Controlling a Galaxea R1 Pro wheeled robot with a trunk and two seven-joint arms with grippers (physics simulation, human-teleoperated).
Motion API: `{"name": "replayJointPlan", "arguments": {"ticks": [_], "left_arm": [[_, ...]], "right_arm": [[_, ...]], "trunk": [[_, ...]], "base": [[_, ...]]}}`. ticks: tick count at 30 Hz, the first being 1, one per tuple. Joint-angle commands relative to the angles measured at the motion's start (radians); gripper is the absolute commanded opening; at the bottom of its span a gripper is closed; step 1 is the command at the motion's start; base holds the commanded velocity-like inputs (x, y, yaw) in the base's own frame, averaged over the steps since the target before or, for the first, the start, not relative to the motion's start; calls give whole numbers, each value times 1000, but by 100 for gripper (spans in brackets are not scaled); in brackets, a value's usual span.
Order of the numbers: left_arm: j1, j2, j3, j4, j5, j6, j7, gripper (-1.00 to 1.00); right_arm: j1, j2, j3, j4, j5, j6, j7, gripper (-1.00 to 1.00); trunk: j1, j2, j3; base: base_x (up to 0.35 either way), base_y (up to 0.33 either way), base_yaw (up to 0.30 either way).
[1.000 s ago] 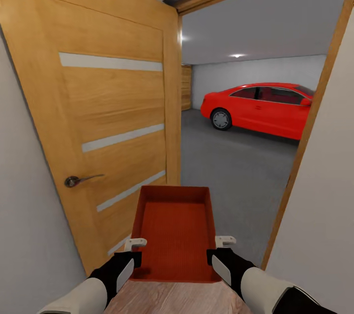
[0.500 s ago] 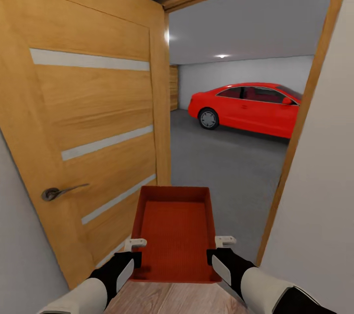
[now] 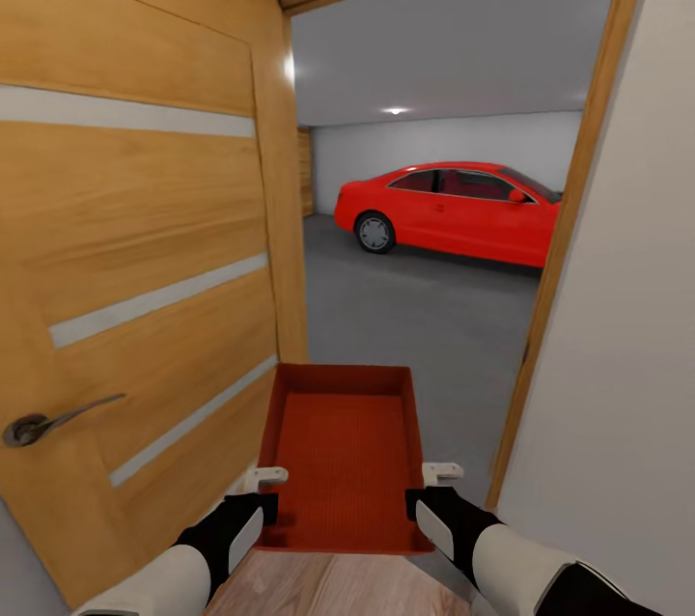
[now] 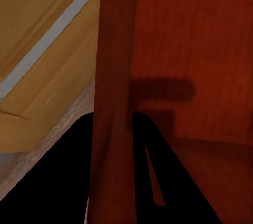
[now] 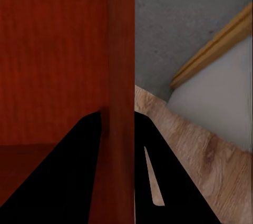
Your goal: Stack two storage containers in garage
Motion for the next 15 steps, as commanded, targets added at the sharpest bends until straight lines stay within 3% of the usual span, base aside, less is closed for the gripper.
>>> {"name": "replayJointPlan", "arguments": {"ticks": [1,6,10,15], "left_arm": [[1,1,-19,7,4,7,10,-100],[1,1,-19,7,4,7,11,-100],[1,1,-18,7,4,7,10,-100],[1,1,-19,7,4,7,10,-100]], "right_arm": [[-1,-1,-8,-2,34,-24,-10,-100],[-1,-1,-8,-2,34,-24,-10,-100],[-1,-1,-8,-2,34,-24,-10,-100],[-1,-1,-8,-2,34,-24,-10,-100]], "trunk": [[1,-1,0],[1,-1,0],[1,-1,0],[1,-1,0]], "base": [[91,13,-286],[82,3,-245],[105,44,-54],[219,188,-6]]}}
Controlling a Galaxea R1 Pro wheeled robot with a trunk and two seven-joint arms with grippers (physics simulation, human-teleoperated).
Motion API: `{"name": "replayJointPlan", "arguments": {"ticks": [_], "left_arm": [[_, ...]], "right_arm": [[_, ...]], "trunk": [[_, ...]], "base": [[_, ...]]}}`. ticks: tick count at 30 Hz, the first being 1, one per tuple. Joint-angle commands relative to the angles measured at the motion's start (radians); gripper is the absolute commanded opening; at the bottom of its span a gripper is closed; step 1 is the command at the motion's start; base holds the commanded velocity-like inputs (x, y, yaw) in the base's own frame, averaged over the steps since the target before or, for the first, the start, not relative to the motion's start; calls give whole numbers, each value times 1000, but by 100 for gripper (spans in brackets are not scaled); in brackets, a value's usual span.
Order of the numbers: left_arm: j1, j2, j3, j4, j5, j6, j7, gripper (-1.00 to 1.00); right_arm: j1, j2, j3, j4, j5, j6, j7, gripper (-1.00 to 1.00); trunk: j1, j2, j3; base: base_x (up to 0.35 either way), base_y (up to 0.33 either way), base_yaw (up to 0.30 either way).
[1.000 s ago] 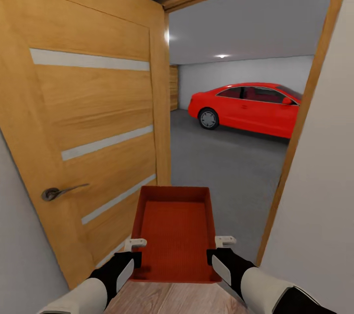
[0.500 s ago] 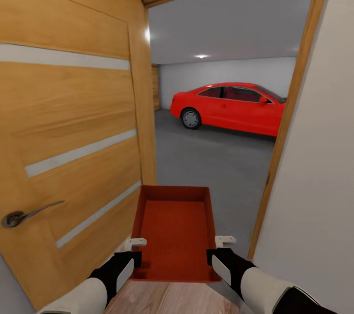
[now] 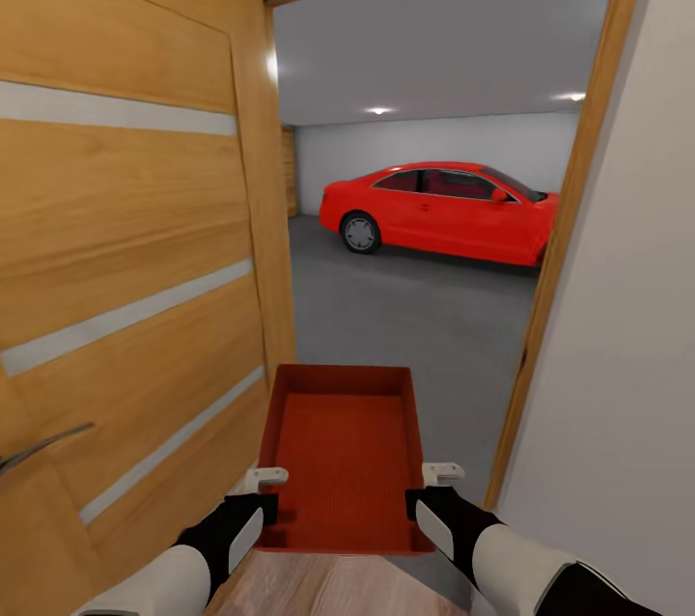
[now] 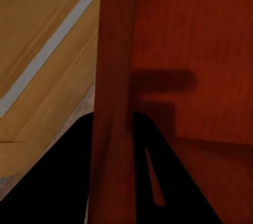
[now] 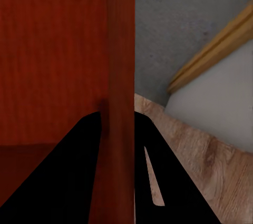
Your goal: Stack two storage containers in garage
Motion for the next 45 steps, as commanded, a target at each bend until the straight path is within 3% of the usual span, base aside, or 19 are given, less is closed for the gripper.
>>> {"name": "replayJointPlan", "arguments": {"ticks": [1,10,36,45], "left_arm": [[1,1,-20,6,4,6,10,-100],[1,0,-19,6,4,6,10,-100],[1,0,-20,6,4,6,10,-100],[1,1,-19,6,4,7,10,-100]], "right_arm": [[-1,-1,-9,-2,35,-25,-11,-100],[-1,-1,-9,-2,35,-26,-11,-100],[-1,-1,-9,-2,35,-25,-11,-100],[-1,0,-9,-2,35,-25,-11,-100]], "trunk": [[1,-1,0],[1,-1,0],[1,-1,0],[1,-1,0]], "base": [[241,213,-1],[235,206,-11],[37,25,-274],[213,187,-41]]}}
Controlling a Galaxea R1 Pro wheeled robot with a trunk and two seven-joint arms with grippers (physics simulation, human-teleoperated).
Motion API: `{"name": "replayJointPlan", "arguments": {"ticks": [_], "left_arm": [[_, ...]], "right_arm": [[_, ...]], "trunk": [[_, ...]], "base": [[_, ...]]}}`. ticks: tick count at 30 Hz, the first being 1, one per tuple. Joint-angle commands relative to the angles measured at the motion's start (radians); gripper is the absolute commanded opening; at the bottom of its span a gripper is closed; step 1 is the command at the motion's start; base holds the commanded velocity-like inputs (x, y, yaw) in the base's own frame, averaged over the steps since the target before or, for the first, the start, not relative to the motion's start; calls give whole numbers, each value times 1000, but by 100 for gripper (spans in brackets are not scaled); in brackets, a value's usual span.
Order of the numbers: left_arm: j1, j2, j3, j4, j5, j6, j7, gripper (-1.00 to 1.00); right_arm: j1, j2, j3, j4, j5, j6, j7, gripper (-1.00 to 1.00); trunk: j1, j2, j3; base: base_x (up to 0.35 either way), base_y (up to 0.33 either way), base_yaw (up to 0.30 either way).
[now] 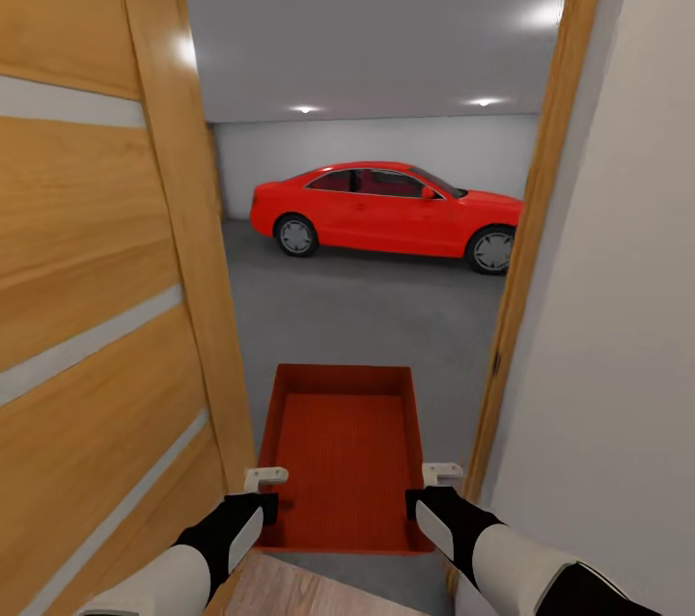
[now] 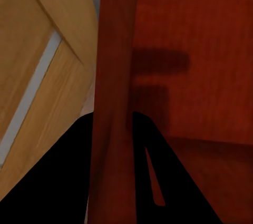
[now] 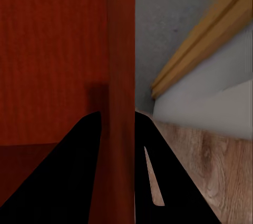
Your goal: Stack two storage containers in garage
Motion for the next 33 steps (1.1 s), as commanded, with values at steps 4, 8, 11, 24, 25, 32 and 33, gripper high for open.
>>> {"name": "replayJointPlan", "arguments": {"ticks": [4,8,11,24,25,32,33], "left_arm": [[1,0,-19,8,5,6,10,-100],[1,0,-19,8,5,6,10,-100],[1,0,-19,8,5,6,10,-100],[1,0,-19,8,5,6,10,-100],[1,0,-19,8,5,6,10,-100],[1,0,-19,9,5,6,10,-100],[1,0,-19,8,5,6,10,-100]], "right_arm": [[-1,-2,-7,-2,32,-24,-10,-100],[-1,-2,-7,-2,32,-24,-10,-100],[-1,-1,-7,-2,32,-24,-10,-100],[-1,0,-7,-2,32,-24,-10,-100],[-1,0,-7,-2,32,-24,-10,-100],[-1,-2,-7,-2,33,-24,-10,-100],[-1,-2,-7,-2,33,-24,-10,-100]], "trunk": [[1,-1,0],[1,-1,0],[1,-1,0],[1,-1,0],[1,-1,0],[1,-1,0],[1,-1,0]], "base": [[244,218,0],[230,201,-17],[145,132,-185],[98,73,-140],[170,137,-4],[230,203,-1],[237,206,0]]}}
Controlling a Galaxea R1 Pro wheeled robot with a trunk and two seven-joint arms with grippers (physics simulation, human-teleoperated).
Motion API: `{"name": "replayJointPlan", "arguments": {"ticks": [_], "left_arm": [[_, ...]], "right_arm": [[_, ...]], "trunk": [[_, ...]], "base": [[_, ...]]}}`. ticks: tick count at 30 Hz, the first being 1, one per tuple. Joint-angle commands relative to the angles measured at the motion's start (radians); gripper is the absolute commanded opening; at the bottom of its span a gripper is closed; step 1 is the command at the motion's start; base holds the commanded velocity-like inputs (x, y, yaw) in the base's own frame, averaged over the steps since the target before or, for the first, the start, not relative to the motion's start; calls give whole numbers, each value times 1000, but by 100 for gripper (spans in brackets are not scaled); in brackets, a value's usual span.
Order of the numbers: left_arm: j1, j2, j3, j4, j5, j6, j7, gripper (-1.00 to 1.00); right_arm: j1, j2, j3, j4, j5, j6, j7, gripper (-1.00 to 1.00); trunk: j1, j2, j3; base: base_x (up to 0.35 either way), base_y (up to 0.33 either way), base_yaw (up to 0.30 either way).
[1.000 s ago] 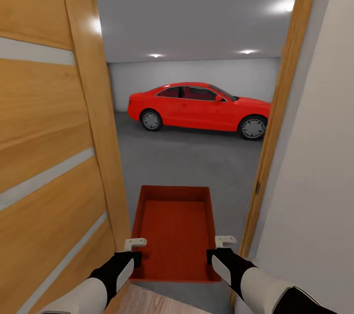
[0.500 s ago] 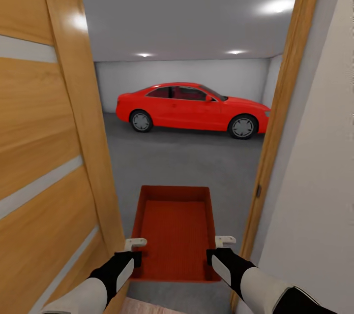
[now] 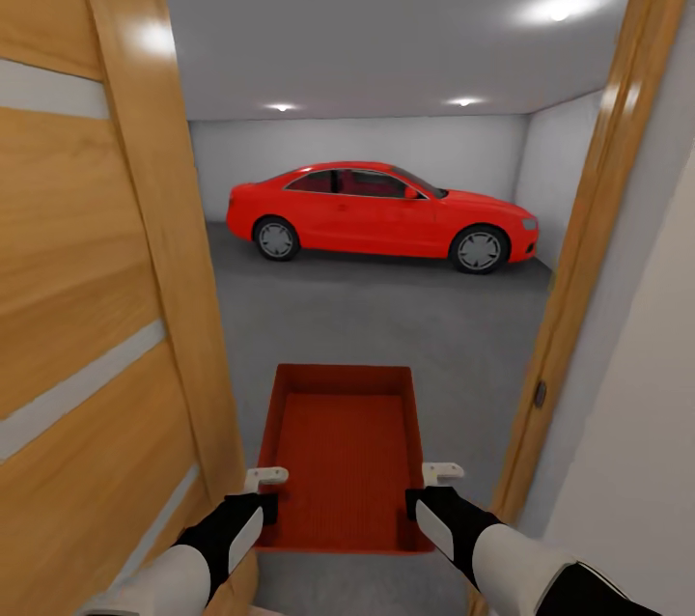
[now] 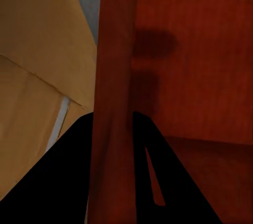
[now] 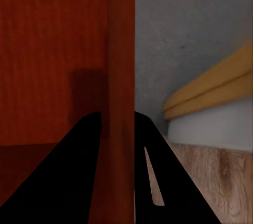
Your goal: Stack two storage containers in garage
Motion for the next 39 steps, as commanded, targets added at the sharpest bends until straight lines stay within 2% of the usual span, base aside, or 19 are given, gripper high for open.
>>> {"name": "replayJointPlan", "arguments": {"ticks": [1,20,28,39], "left_arm": [[1,1,-20,7,5,6,11,-100],[1,1,-19,7,4,6,12,-100],[1,1,-20,7,5,6,11,-100],[1,1,-19,7,4,6,11,-100]], "right_arm": [[-1,0,-9,-2,35,-24,-11,-100],[-1,1,-9,-2,35,-24,-11,-100],[-1,1,-9,-2,35,-24,-11,-100],[-1,1,-9,-2,35,-24,-11,-100]], "trunk": [[1,-1,0],[1,-1,0],[1,-1,0],[1,-1,0]], "base": [[178,156,-103],[27,18,-229],[20,15,-42],[194,191,-1]]}}
